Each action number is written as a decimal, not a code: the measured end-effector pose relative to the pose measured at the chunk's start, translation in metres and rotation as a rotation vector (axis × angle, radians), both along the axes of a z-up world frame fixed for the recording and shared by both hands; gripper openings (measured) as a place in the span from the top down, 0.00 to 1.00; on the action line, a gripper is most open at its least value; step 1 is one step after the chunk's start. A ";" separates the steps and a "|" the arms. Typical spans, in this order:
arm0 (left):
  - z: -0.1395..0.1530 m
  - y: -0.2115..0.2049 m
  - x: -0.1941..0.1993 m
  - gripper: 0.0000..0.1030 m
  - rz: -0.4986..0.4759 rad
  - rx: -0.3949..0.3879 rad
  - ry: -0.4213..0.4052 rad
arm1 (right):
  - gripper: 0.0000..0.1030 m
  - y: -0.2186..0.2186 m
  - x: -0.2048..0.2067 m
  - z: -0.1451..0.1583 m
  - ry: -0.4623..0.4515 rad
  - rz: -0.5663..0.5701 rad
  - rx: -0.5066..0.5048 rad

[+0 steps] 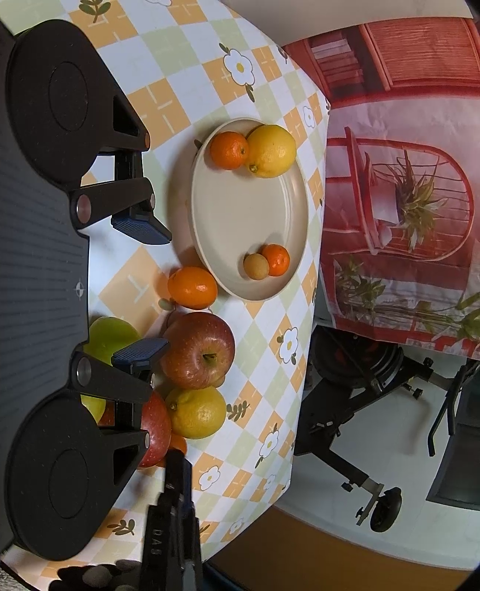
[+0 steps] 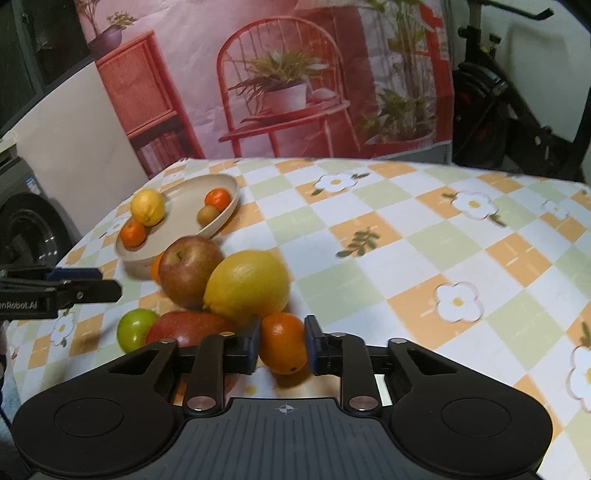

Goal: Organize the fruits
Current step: 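Move right tool to a tangerine in the fruit pile and close on it, then grasp the green lime with left tool while right tool holds the tangerine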

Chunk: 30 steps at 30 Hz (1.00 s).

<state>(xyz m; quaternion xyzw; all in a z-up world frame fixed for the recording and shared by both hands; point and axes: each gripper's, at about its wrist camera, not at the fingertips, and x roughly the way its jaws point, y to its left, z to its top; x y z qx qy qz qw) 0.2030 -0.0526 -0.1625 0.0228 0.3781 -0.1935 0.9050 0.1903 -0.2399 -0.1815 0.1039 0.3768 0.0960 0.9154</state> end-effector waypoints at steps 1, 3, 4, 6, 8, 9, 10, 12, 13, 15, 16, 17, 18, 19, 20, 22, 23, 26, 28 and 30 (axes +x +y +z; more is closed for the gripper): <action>0.000 0.000 0.000 0.43 -0.001 0.000 0.000 | 0.89 -0.002 0.000 0.002 -0.007 -0.009 -0.013; 0.000 0.000 0.000 0.43 -0.003 -0.001 0.001 | 0.89 -0.003 0.001 0.004 -0.006 -0.011 -0.037; 0.000 0.000 0.000 0.43 -0.004 -0.001 0.002 | 0.88 -0.004 0.002 0.004 -0.001 -0.004 -0.031; -0.001 0.000 -0.001 0.43 -0.005 -0.002 0.002 | 0.86 -0.001 0.003 0.003 0.005 0.010 -0.024; -0.001 0.000 -0.001 0.43 -0.005 -0.002 0.004 | 0.82 0.000 0.003 0.002 0.009 0.014 -0.028; -0.001 0.001 0.000 0.43 -0.003 -0.002 0.004 | 0.80 0.001 0.003 0.002 0.010 0.016 -0.028; -0.001 0.001 0.000 0.43 -0.002 -0.004 0.005 | 0.80 0.001 0.003 0.002 0.012 0.019 -0.028; -0.001 0.002 0.000 0.43 0.000 -0.007 0.007 | 0.78 0.005 0.004 0.001 0.018 0.030 -0.026; -0.001 0.003 0.000 0.43 0.001 -0.008 0.008 | 0.76 0.005 0.005 0.000 0.022 0.035 -0.025; -0.001 0.002 0.000 0.43 0.000 -0.009 0.009 | 0.74 0.006 0.004 -0.001 0.030 0.043 -0.019; -0.001 0.002 0.000 0.43 -0.002 -0.009 0.009 | 0.71 0.006 0.005 -0.003 0.037 0.046 -0.010; -0.002 0.002 0.000 0.43 -0.003 -0.009 0.009 | 0.71 0.006 0.005 -0.005 0.046 0.045 0.003; -0.002 0.002 0.000 0.43 -0.004 -0.009 0.010 | 0.71 0.004 0.005 -0.006 0.043 0.039 0.016; -0.002 0.002 0.000 0.43 -0.005 -0.010 0.010 | 0.70 0.002 0.006 -0.008 0.047 0.031 0.037; -0.002 0.002 0.000 0.43 -0.005 -0.010 0.011 | 0.70 0.000 0.007 -0.009 0.052 0.023 0.062; -0.002 0.002 0.000 0.43 -0.005 -0.014 0.014 | 0.69 -0.006 0.009 -0.013 0.067 0.009 0.106; -0.002 0.002 0.000 0.43 -0.005 -0.015 0.015 | 0.69 -0.008 0.011 -0.015 0.081 0.001 0.136; -0.002 0.001 0.000 0.43 -0.006 -0.016 0.016 | 0.69 -0.011 0.011 -0.020 0.098 -0.009 0.169; -0.002 0.002 0.000 0.43 -0.006 -0.015 0.014 | 0.70 -0.010 0.009 -0.019 0.093 -0.008 0.166; -0.002 0.002 0.000 0.43 -0.002 -0.017 0.015 | 0.70 -0.009 0.008 -0.018 0.089 -0.011 0.146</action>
